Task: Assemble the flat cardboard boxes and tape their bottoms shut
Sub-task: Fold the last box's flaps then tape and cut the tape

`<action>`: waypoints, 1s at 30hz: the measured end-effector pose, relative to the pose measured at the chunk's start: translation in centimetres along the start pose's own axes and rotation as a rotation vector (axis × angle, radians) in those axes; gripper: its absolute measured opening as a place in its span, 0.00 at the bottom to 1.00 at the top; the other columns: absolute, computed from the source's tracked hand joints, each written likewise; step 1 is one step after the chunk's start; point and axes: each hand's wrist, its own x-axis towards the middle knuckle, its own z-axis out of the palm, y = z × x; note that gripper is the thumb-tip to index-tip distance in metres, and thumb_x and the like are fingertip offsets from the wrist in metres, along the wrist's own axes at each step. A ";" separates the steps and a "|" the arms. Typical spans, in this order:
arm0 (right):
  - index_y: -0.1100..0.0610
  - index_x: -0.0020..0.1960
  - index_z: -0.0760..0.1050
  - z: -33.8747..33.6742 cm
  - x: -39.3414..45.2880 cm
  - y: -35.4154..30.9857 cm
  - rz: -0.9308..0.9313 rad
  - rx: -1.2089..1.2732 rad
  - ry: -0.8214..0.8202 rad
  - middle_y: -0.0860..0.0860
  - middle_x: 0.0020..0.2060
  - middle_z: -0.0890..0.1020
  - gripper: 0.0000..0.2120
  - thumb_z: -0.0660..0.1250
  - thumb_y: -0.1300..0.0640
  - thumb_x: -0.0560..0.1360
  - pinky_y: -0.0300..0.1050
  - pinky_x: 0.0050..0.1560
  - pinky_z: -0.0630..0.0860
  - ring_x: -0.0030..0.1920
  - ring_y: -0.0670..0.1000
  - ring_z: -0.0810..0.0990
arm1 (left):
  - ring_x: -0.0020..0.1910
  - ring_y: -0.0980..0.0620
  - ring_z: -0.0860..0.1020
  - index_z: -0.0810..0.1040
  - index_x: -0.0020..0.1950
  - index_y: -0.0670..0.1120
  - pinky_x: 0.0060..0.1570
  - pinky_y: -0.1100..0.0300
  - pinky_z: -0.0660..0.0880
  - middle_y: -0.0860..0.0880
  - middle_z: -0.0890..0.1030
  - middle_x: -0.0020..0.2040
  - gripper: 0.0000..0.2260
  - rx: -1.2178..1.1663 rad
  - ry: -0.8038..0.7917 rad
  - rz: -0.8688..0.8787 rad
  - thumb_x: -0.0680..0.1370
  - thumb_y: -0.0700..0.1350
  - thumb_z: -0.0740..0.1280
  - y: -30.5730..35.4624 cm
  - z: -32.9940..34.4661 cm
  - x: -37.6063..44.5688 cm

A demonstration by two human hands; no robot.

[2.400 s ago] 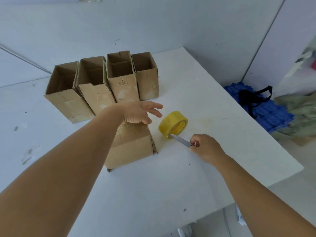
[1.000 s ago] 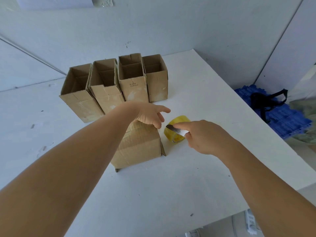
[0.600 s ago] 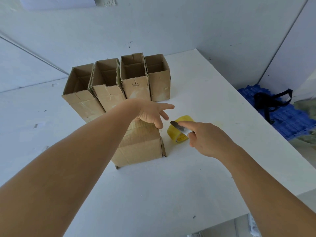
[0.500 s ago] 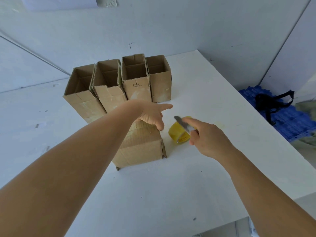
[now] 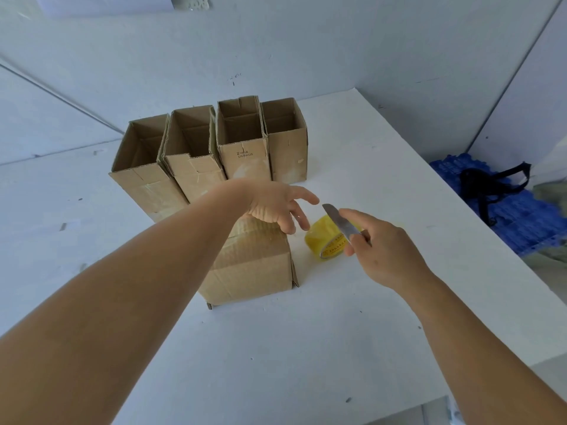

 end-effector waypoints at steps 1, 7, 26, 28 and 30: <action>0.37 0.68 0.66 -0.4 -0.2 -0.1 -0.013 -0.008 -0.026 0.43 0.36 0.82 0.23 0.55 0.58 0.77 0.36 0.33 0.71 0.33 0.42 0.76 | 0.58 0.49 0.72 0.58 0.75 0.53 0.64 0.55 0.70 0.55 0.81 0.57 0.35 -0.013 -0.006 0.001 0.73 0.33 0.66 -0.2 0.0 0.1; 0.35 0.65 0.67 -0.7 -0.9 -1.6 -0.063 -0.113 -0.123 0.49 0.39 0.82 0.23 0.55 0.59 0.78 0.49 0.40 0.78 0.36 0.50 0.77 | 0.51 0.57 0.72 0.56 0.76 0.55 0.51 0.63 0.68 0.58 0.80 0.59 0.36 -0.022 -0.012 0.021 0.74 0.35 0.67 -0.9 -0.2 0.6; 0.35 0.67 0.67 0.4 0.1 -1.4 -0.040 -0.201 -0.448 0.44 0.40 0.83 0.23 0.55 0.57 0.78 0.38 0.36 0.69 0.32 0.41 0.73 | 0.34 0.65 0.76 0.47 0.78 0.53 0.55 0.60 0.68 0.58 0.78 0.62 0.41 -0.073 -0.010 0.124 0.73 0.32 0.66 -1.7 -0.5 0.6; 0.35 0.69 0.64 0.2 0.4 -0.5 -0.013 -0.190 -0.449 0.44 0.37 0.83 0.23 0.55 0.56 0.78 0.37 0.36 0.70 0.34 0.41 0.75 | 0.34 0.65 0.76 0.47 0.78 0.54 0.55 0.60 0.68 0.59 0.78 0.62 0.41 -0.067 0.006 0.130 0.73 0.32 0.66 -1.8 -0.5 0.7; 0.36 0.69 0.61 0.5 0.4 0.1 0.014 -0.177 -0.481 0.45 0.37 0.82 0.23 0.55 0.56 0.78 0.38 0.37 0.70 0.37 0.42 0.76 | 0.34 0.64 0.76 0.47 0.78 0.55 0.54 0.60 0.68 0.58 0.78 0.61 0.42 -0.068 0.005 0.137 0.73 0.32 0.66 -1.7 -0.5 0.8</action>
